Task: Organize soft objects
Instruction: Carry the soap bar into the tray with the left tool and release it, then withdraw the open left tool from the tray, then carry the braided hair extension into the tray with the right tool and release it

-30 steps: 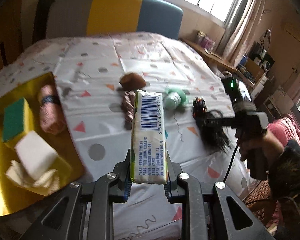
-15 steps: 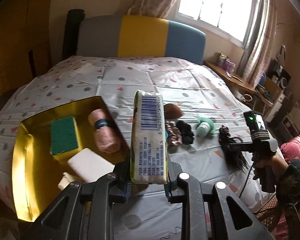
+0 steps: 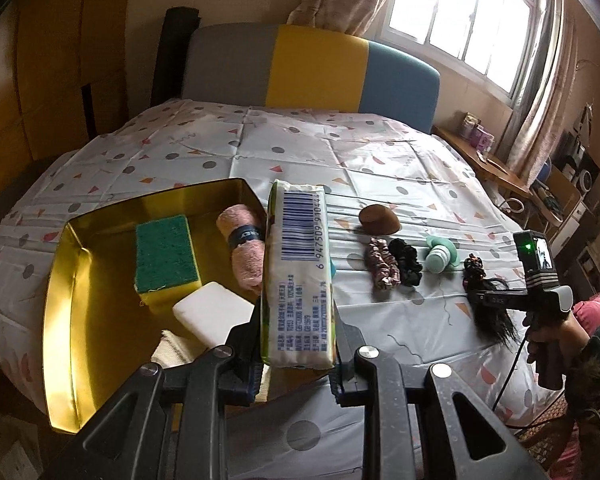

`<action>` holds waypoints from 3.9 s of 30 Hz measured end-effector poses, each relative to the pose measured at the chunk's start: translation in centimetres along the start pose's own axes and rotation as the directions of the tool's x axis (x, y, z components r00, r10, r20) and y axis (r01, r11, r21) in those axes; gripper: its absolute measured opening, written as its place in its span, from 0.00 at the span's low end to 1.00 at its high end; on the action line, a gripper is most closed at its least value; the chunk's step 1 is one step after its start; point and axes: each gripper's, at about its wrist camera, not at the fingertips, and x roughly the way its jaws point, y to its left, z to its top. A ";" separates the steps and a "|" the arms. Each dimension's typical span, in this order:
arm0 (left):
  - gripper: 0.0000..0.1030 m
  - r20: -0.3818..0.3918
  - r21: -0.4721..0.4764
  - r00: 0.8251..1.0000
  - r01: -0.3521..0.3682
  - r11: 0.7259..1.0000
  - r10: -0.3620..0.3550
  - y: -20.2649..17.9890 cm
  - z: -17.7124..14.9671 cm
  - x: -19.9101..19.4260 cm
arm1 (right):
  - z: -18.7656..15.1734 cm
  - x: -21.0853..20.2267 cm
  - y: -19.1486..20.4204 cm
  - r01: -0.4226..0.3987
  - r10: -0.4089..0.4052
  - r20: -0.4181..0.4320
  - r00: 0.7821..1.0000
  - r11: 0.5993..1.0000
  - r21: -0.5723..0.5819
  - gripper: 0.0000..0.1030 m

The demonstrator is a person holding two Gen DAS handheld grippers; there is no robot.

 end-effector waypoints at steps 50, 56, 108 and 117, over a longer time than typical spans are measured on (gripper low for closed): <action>0.37 -0.095 -0.354 0.978 -0.210 0.911 0.188 17.0 -0.1 1.6 | -0.1 0.2 0.5 0.040 -0.040 0.008 0.999 0.997 -0.065 0.24; 0.30 -0.142 -0.302 0.974 -0.212 0.929 0.176 15.0 -2.0 1.6 | -0.1 0.2 0.5 0.041 -0.041 0.008 0.999 0.997 -0.065 0.24; 0.38 -0.018 -0.189 0.963 -0.266 0.945 0.267 10.7 -3.0 -2.3 | 0.2 -3.5 1.1 0.015 -0.015 0.125 0.992 1.000 -0.001 0.14; 0.38 -0.021 -0.208 0.965 -0.261 0.943 0.263 11.6 -3.3 -2.3 | 1.0 -6.9 4.9 -0.069 0.079 0.203 0.976 0.996 -0.054 0.13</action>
